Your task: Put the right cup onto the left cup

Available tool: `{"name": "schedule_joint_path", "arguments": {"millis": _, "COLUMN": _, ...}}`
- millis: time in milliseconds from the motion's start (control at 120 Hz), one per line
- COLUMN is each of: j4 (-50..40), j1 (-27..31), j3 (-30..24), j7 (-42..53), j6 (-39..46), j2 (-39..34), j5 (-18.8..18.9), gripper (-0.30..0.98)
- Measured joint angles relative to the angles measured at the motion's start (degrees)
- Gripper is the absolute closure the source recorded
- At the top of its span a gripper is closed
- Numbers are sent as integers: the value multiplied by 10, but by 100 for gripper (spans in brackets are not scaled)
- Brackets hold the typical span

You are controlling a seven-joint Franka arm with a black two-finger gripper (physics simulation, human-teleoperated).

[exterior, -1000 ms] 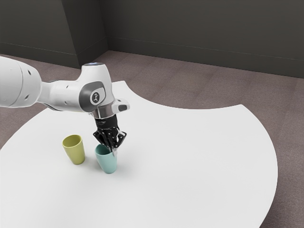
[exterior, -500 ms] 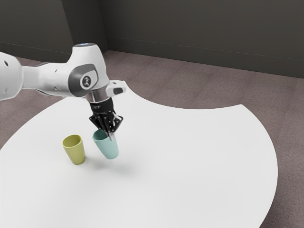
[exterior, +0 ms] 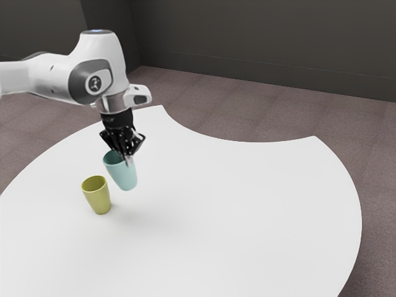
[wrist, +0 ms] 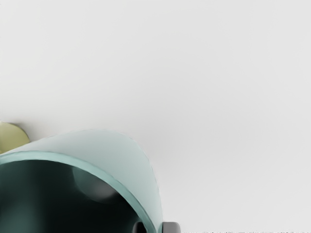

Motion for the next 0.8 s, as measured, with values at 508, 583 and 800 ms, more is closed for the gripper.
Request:
{"name": "schedule_joint_path", "arguments": {"millis": 508, "j4": 11, "j1": -9, "j3": 47, "j7": -4, "j6": -46, "j2": -6, "j5": 46, "gripper": 79}}
{"name": "schedule_joint_path", "arguments": {"millis": 583, "j4": 13, "j1": -14, "j3": 65, "j7": -4, "j6": -51, "j2": -6, "j5": 53, "gripper": 79}}
{"name": "schedule_joint_path", "arguments": {"millis": 800, "j4": 27, "j1": -3, "j3": 103, "j7": -4, "j6": -56, "j2": 4, "j5": 69, "gripper": 79}}
